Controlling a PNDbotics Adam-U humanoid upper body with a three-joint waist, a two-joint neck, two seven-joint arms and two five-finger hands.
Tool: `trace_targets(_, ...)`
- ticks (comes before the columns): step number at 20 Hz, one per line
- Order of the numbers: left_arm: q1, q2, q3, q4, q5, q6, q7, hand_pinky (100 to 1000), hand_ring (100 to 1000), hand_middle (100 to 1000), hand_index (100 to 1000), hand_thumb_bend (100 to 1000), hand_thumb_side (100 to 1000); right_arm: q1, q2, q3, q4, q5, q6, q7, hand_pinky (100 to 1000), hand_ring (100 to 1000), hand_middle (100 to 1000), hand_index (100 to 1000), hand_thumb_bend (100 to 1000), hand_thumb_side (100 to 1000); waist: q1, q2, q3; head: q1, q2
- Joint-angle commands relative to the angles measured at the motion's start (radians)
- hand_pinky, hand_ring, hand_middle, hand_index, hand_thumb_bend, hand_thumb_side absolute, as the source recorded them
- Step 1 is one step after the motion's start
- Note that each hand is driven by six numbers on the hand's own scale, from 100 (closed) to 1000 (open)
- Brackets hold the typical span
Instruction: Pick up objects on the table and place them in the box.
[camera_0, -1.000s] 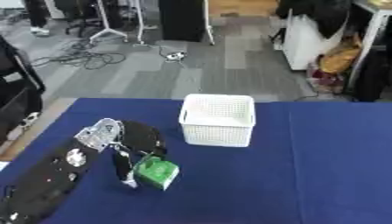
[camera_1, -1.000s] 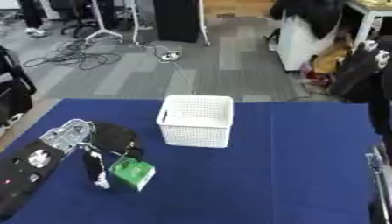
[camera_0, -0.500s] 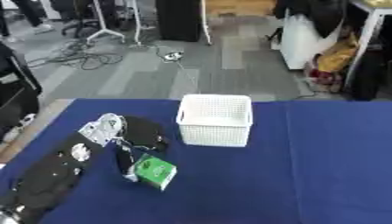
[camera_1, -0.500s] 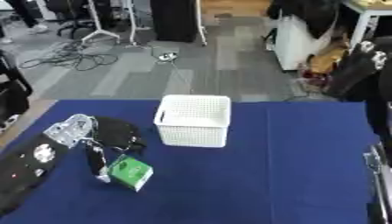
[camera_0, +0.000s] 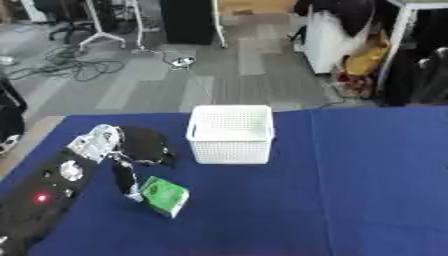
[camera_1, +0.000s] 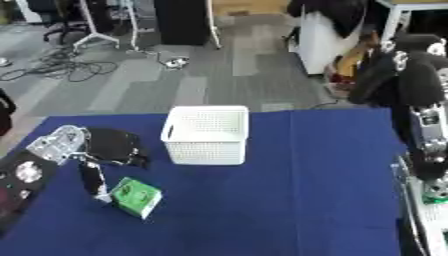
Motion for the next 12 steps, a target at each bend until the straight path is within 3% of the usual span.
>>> trace_targets(1,-0.023,0.013,0.023,0.026,0.006,0.002,0.002,840,828,854,922,441,820,-0.02,-0.001,-0.006,-0.016,-0.006,0.003,0.001,133,228,236,406,124,992,0.001,-0.008,-0.002,-0.03,0.005)
trace_targets(7,-0.038,0.009,0.009,0.077,0.019,0.002,-0.014,819,819,852,924,430,814,-0.021,0.002,-0.006,-0.016,-0.014,0.008,0.004,133,227,236,406,123,992,0.004,-0.009,-0.009,-0.055,0.012)
trace_targets(12,-0.041,0.013,-0.013,0.105,0.069,0.002,-0.037,805,807,843,922,429,814,-0.021,0.002,-0.006,-0.015,-0.019,0.01,0.008,133,227,236,406,123,991,0.006,-0.01,-0.011,-0.051,0.021)
